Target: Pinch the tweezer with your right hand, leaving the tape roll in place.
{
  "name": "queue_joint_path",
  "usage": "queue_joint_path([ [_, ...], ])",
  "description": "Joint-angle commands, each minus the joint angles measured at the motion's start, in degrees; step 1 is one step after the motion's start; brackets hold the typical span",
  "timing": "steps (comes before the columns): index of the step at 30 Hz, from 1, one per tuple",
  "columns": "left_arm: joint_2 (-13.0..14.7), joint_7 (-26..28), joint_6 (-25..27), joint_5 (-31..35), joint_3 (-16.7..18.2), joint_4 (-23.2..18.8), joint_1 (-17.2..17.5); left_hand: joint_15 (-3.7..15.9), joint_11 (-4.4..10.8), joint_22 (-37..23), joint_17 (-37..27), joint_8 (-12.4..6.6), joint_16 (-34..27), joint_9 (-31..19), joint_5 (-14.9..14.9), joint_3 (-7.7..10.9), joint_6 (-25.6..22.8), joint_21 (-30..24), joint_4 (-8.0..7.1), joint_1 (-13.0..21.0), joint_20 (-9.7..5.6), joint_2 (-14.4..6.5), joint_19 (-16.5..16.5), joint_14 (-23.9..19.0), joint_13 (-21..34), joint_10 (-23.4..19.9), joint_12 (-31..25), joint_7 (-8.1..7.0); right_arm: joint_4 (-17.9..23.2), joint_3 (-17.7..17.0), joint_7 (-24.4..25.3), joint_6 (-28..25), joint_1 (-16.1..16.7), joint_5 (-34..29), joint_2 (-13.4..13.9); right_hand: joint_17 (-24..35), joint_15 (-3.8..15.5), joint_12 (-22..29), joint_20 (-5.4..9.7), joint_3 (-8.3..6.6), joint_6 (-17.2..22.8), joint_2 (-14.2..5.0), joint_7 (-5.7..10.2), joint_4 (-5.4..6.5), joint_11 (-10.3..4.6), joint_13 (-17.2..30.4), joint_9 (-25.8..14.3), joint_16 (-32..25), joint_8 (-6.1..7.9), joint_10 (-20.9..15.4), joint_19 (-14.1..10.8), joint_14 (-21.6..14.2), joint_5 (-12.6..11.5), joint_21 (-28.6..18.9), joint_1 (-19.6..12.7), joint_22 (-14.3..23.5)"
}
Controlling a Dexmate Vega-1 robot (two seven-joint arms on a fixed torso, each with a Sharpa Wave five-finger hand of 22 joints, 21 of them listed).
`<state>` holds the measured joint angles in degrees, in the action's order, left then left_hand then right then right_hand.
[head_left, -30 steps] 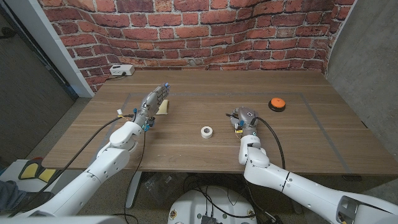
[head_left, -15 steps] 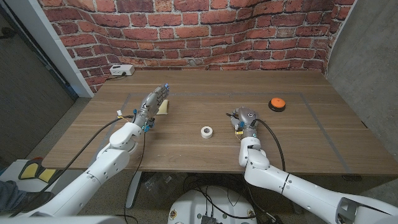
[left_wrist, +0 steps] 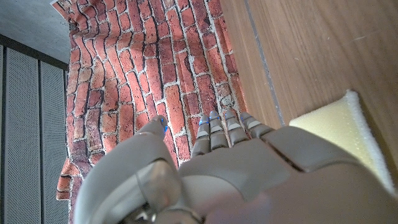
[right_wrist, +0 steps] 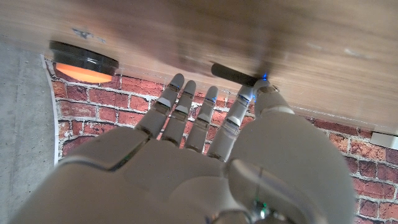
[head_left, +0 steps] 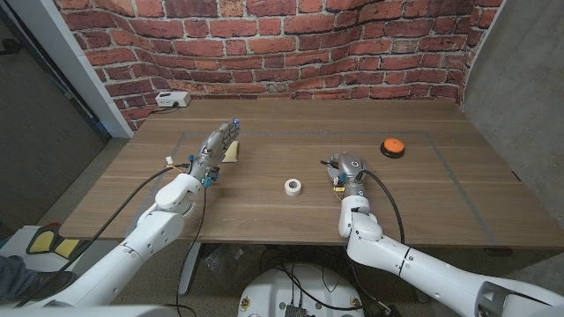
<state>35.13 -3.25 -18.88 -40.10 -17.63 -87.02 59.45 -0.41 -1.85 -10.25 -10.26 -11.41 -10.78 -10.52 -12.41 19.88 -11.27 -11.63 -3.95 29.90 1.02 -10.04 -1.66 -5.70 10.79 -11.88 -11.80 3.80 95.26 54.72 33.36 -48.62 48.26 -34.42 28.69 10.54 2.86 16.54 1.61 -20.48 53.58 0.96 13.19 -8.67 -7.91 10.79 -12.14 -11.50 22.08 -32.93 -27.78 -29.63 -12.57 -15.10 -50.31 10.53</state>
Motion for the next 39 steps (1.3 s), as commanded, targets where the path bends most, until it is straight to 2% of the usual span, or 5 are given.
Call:
queue_joint_path([
  [1,-0.19,-0.28,-0.01,-0.04,-0.17,0.38,-0.46,0.24,0.41,-0.21,-0.22,0.14,0.09,-0.12,-0.03,0.41,-0.26,-0.11,0.07,0.21,0.50,0.05,-0.32,-0.07,0.08,-0.04,0.25,-0.06,0.29,-1.36,2.00,1.33,0.77,-0.03,-0.24,0.26,0.57,0.32,-0.18,-0.12,0.94,-0.31,-0.36,0.16,0.03,0.09,-0.28,-0.34,0.41,-0.50,-0.72,-0.61,0.04,-0.52,-0.57,0.28],
  [22,-0.43,-0.80,0.52,-0.07,-0.61,1.33,-1.58,0.24,0.46,-0.21,-0.22,0.20,0.08,-0.12,0.19,0.96,-0.22,-0.15,-0.14,-0.05,0.56,0.22,-0.33,-0.08,0.08,-0.09,0.23,-0.07,2.22,-3.30,3.34,1.71,1.45,-0.37,0.10,0.31,0.57,0.29,-0.16,-0.14,1.42,-0.41,-0.35,0.22,0.02,0.07,-0.28,-0.18,0.52,-0.94,-0.83,-0.85,0.09,-0.49,-0.61,0.30],
  [39,-0.66,-0.55,0.60,-0.01,-0.66,1.53,-1.86,0.23,0.39,-0.22,-0.21,0.20,0.10,-0.12,0.33,1.39,-0.29,-0.17,-0.30,-0.28,0.64,0.34,-0.38,-0.05,0.09,-0.06,0.25,-0.08,3.14,-6.47,6.84,3.67,3.27,1.00,-0.27,0.34,0.78,0.36,-0.11,-0.14,2.05,-0.48,-0.40,0.30,-0.21,0.05,-0.28,-0.17,0.68,-1.61,-1.17,-1.41,0.16,-0.55,-0.58,0.31],
])
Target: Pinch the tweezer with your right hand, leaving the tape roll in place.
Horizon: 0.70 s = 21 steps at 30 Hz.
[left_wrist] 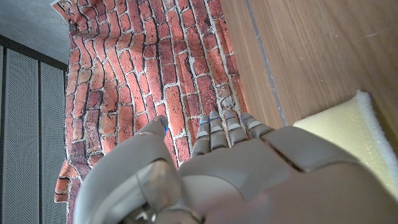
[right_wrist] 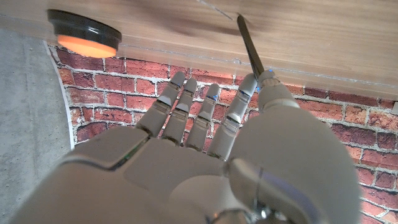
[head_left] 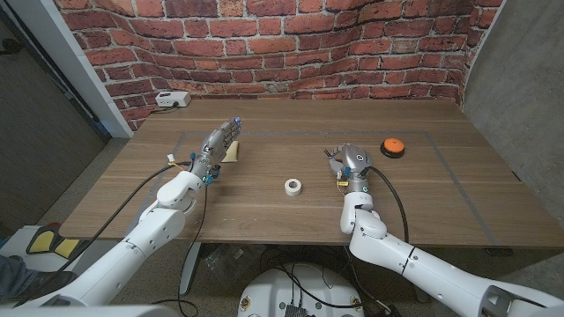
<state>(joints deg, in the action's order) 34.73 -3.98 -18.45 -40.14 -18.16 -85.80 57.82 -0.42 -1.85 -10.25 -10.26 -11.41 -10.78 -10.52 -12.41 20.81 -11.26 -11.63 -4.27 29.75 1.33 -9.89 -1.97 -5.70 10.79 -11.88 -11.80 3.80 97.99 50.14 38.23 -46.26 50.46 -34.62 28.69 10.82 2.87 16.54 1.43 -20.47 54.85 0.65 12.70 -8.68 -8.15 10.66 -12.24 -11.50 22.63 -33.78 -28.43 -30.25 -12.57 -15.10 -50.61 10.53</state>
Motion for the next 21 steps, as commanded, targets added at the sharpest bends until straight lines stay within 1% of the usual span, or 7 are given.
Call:
queue_joint_path([
  [1,-0.30,0.18,0.22,0.01,-0.17,0.37,-0.26,0.22,0.39,-0.22,-0.21,0.21,0.09,-0.12,0.33,0.47,-0.28,-0.16,0.02,-0.15,0.32,0.20,-0.09,-0.06,0.09,-0.06,0.25,-0.04,0.39,-2.00,2.05,1.43,1.12,1.32,-0.27,0.07,0.86,0.37,0.06,-0.14,0.87,-0.18,0.09,0.31,0.03,0.18,-0.18,-0.18,0.16,-0.81,-0.55,-0.86,0.17,-0.55,-0.28,0.32],
  [10,-0.65,0.05,0.78,0.07,-0.68,0.87,-0.90,0.22,0.35,-0.22,-0.21,0.23,0.09,-0.12,0.40,0.67,-0.27,-0.18,-0.06,-0.27,0.33,0.26,-0.11,-0.08,0.09,-0.03,0.27,-0.08,0.46,-3.63,3.72,3.01,2.01,2.82,-0.57,0.10,0.83,0.44,0.13,-0.16,1.51,-0.36,0.09,0.43,0.01,0.17,-0.18,-0.14,0.34,-1.39,-0.76,-1.19,0.23,-0.58,-0.20,0.33],
  [16,-0.68,0.11,0.91,0.23,-0.80,0.92,-1.16,0.23,0.39,-0.22,-0.21,0.24,0.10,-0.12,0.43,0.78,-0.23,-0.15,-0.10,-0.35,0.38,0.30,-0.19,-0.05,0.09,0.03,0.29,-0.03,0.96,-4.15,4.37,3.64,2.42,3.22,-0.43,0.13,0.74,0.42,0.11,-0.14,1.84,-0.45,0.09,0.53,0.10,0.16,-0.17,-0.07,0.42,-1.58,-0.88,-1.25,0.30,-0.59,-0.08,0.33],
  [21,-0.70,0.21,0.82,0.34,-0.77,0.93,-1.30,0.20,0.43,-0.23,-0.21,0.26,0.11,-0.12,0.46,0.89,-0.20,-0.15,-0.15,-0.42,0.39,0.33,-0.23,-0.02,0.09,0.00,0.28,0.02,1.09,-4.36,5.10,4.00,2.47,3.28,-0.82,0.14,0.67,0.37,0.12,-0.13,1.96,-0.50,0.10,0.57,0.11,0.16,-0.16,-0.05,0.44,-1.61,-0.87,-1.32,0.34,-0.57,-0.04,0.34],
])
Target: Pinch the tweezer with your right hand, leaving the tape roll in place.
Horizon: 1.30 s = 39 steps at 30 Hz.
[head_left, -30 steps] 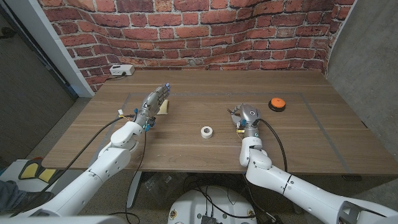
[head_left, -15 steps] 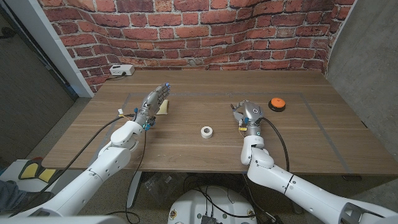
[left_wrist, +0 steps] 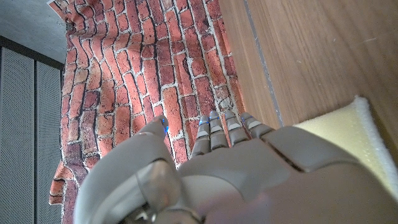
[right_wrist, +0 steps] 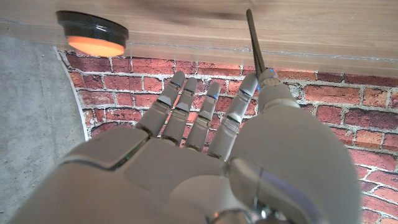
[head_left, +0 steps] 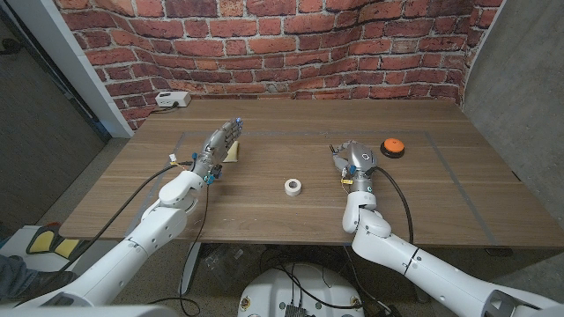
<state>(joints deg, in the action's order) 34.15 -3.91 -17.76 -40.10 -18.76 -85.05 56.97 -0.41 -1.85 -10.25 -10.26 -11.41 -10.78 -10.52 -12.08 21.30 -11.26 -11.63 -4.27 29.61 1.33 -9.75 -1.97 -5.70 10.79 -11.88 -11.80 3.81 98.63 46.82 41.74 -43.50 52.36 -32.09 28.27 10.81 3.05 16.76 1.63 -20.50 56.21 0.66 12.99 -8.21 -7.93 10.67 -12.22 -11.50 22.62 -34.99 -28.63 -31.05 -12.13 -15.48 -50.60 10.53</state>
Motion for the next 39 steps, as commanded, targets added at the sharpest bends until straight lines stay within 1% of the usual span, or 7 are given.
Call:
queue_joint_path([
  [1,-0.13,0.16,0.10,0.35,-0.17,0.18,-0.48,0.20,0.39,-0.23,-0.20,0.26,0.10,-0.12,0.15,0.45,-0.21,-0.14,-0.16,-0.30,0.10,0.20,-0.27,-0.03,0.09,0.00,0.28,0.07,0.44,-1.12,1.86,1.41,0.61,0.77,-0.50,0.15,0.52,0.14,-0.09,-0.11,0.62,-0.51,-0.19,0.10,-0.10,0.15,-0.18,-0.03,0.45,-0.41,-0.68,-0.51,-0.09,-0.18,-0.04,0.34],
  [10,-0.12,0.19,-0.03,0.44,-0.13,0.15,-0.56,0.09,0.39,-0.24,-0.20,0.27,0.10,-0.12,0.19,0.61,-0.19,-0.16,-0.20,-0.39,0.06,0.24,-0.29,-0.05,0.09,-0.06,0.25,0.04,1.61,-1.97,3.90,2.90,1.12,0.57,-0.69,0.16,0.57,0.04,-0.12,-0.10,0.74,-0.54,-0.18,0.12,-0.01,0.14,-0.17,0.04,0.43,-0.46,-0.74,-0.62,0.00,-0.16,0.00,0.34],
  [17,-0.03,0.03,-0.37,0.52,-0.05,0.04,-0.54,0.10,0.38,-0.25,-0.19,0.26,0.11,-0.12,0.22,0.72,-0.21,-0.16,-0.23,-0.46,0.03,0.28,-0.31,-0.03,0.09,0.00,0.28,0.07,2.76,-3.18,6.15,4.75,2.18,0.48,-0.63,0.11,0.72,0.09,-0.07,-0.14,0.79,-0.40,-0.17,-0.06,-0.03,0.13,-0.15,0.05,0.41,-0.82,-0.86,-0.91,0.04,-0.17,-0.21,0.34],
  [22,0.06,0.04,-0.54,0.54,0.04,-0.22,-0.37,0.11,0.33,-0.25,-0.19,0.27,0.11,-0.12,0.23,0.79,-0.20,-0.18,-0.24,-0.50,0.07,0.30,-0.30,-0.01,0.09,0.01,0.28,0.04,3.96,-3.86,6.92,5.67,2.92,0.15,-0.12,0.08,0.87,0.08,-0.06,-0.15,0.87,-0.30,-0.17,-0.16,0.01,0.13,-0.14,0.04,0.41,-0.93,-0.94,-1.10,0.05,-0.19,-0.31,0.34],
  [31,0.34,0.07,-0.55,0.58,0.14,-0.77,-0.04,0.09,0.29,-0.25,-0.18,0.23,0.08,-0.12,0.27,0.99,-0.32,-0.24,-0.26,-0.58,-0.91,0.36,-0.18,-0.11,0.09,-0.11,0.24,0.21,4.66,-4.55,8.65,7.64,3.83,-1.06,0.23,0.10,1.26,0.10,0.07,-0.15,0.94,-0.31,-0.18,-0.11,-0.16,0.13,-0.13,-0.12,0.37,-1.33,-1.48,-1.83,0.11,-0.35,-0.26,0.35],
  [34,0.34,0.03,-0.57,0.56,0.13,-0.84,0.00,0.12,0.14,-0.25,-0.17,0.23,0.09,-0.11,0.28,1.05,-0.32,-0.25,-0.26,-0.60,-0.87,0.38,-0.15,-0.11,0.09,-0.08,0.25,0.23,4.89,-4.93,8.95,8.32,4.19,-1.10,0.28,0.10,1.26,0.14,0.10,-0.16,1.01,-0.34,-0.19,-0.11,-0.22,0.13,-0.13,-0.12,0.38,-1.55,-1.55,-1.93,0.12,-0.36,-0.26,0.35],
  [39,0.33,0.06,-0.59,0.65,0.04,-1.00,0.05,0.12,0.40,-0.24,-0.17,0.21,0.09,-0.11,0.30,1.13,-0.38,-0.25,-0.26,-0.63,-0.85,0.41,-0.16,-0.11,0.09,-0.12,0.24,0.22,4.51,-5.50,10.37,10.05,4.73,-1.20,0.06,0.10,1.64,0.22,0.19,-0.27,1.44,-0.48,-0.22,-0.11,-0.41,0.12,-0.13,-0.23,0.51,-2.02,-1.78,-2.52,0.15,-0.41,-0.35,0.36],
])
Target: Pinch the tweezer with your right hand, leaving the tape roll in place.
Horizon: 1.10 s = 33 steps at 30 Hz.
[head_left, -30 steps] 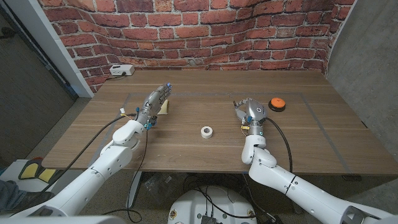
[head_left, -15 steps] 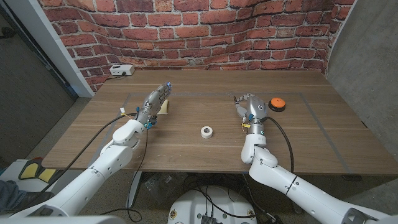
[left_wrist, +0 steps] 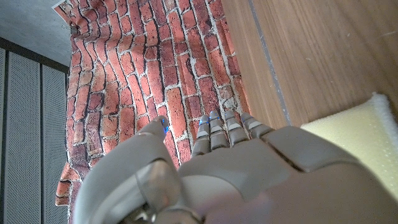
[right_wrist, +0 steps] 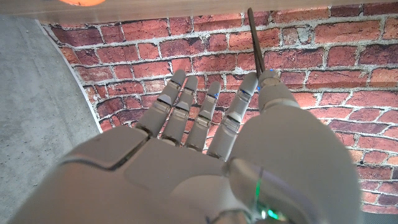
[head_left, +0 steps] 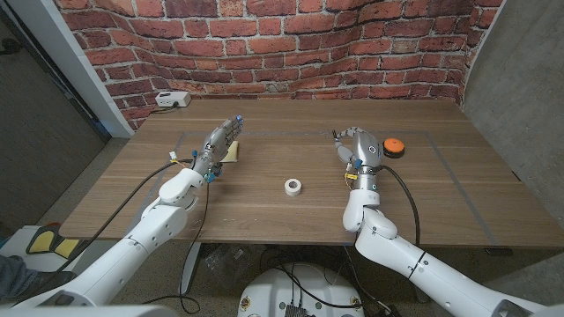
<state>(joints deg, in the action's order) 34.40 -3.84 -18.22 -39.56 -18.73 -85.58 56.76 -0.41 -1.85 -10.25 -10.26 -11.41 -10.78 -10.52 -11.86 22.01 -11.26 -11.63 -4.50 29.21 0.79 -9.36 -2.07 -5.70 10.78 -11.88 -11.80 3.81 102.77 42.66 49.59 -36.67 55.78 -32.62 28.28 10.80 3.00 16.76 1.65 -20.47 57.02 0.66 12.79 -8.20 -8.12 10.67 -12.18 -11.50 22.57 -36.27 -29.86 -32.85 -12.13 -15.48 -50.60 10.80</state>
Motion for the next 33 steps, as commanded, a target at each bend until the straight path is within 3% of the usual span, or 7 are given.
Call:
queue_joint_path([
  [1,0.09,0.02,-0.13,0.11,0.01,-0.52,0.29,0.11,0.44,-0.24,-0.17,0.22,0.08,-0.11,0.09,0.44,-0.37,-0.25,-0.03,-0.25,-0.39,0.02,-0.07,-0.13,0.09,-0.09,0.25,0.23,0.38,-1.38,2.51,3.43,1.37,-0.70,0.08,0.12,1.76,0.21,0.18,-0.31,0.72,-0.53,-0.02,-0.10,-0.25,0.12,-0.16,-0.29,0.58,-0.77,-0.58,-0.95,0.16,-0.42,-0.35,0.08],
  [33,0.00,0.20,-0.14,0.14,-0.11,-0.82,0.63,0.21,0.46,-0.23,-0.15,0.25,0.11,-0.11,0.16,0.98,-0.34,-0.23,-0.01,-0.45,-0.25,0.15,-0.16,-0.15,0.08,-0.04,0.29,0.22,0.58,-3.99,4.80,7.66,3.32,0.43,-1.07,0.18,2.54,0.41,0.30,-1.35,3.21,-1.93,-0.45,-0.16,-0.42,0.10,-0.14,-0.40,1.37,-3.02,-1.41,-3.15,0.72,-0.60,-1.06,0.18],
])
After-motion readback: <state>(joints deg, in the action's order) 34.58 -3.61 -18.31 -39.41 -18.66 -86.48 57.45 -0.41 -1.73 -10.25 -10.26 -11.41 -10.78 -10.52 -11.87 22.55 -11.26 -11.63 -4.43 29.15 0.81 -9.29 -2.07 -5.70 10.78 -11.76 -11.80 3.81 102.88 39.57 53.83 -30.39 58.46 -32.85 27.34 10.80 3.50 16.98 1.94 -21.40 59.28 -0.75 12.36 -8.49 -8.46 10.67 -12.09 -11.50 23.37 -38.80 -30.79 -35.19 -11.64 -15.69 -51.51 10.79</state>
